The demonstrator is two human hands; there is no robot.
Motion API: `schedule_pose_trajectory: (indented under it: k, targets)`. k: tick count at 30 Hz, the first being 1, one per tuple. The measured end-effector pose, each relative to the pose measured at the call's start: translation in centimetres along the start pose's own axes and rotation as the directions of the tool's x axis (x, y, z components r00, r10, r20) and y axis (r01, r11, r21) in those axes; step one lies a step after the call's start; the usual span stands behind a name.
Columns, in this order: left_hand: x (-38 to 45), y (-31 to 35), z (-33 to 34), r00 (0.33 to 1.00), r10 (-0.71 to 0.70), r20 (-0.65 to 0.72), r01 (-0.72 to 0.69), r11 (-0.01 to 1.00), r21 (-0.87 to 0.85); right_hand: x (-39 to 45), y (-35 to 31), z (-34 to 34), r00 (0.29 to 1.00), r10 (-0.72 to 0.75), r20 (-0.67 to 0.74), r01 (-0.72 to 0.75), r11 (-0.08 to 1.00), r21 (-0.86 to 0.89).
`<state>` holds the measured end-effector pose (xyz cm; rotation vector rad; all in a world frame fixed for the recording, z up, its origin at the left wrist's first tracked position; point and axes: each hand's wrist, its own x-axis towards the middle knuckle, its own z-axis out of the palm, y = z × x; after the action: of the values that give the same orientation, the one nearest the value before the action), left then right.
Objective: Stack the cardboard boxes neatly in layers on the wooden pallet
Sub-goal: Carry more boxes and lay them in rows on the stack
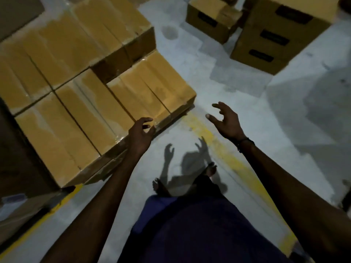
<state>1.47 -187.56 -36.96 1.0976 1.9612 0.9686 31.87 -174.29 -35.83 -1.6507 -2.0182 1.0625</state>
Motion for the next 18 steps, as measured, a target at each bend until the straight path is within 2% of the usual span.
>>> schedule_pose_trajectory:
  k: [4, 8, 13, 18]
  targets:
    - [2.0, 5.9, 6.5, 0.996, 0.058, 0.074, -0.058, 0.998, -0.006, -2.5, 7.1, -7.4, 0.969, 0.161, -0.187, -0.128, 0.976, 0.177]
    - [4.5, 11.7, 14.2, 0.990, 0.077, 0.122, -0.075, 0.997, -0.023, -3.8, 12.9, -14.6, 0.918, 0.288, -0.273, -0.210, 0.936, 0.281]
    - [7.8, 20.0, 24.7, 0.978, 0.110, 0.176, -0.091, 0.989, -0.116, -3.2, 19.0, -22.9, 0.852, 0.353, -0.386, -0.215, 0.909, 0.357]
    - [11.9, 27.8, 33.4, 0.949, 0.188, 0.252, -0.161, 0.979, -0.122, -0.4, 24.0, -30.7, 0.785, 0.407, -0.466, -0.218, 0.887, 0.407]
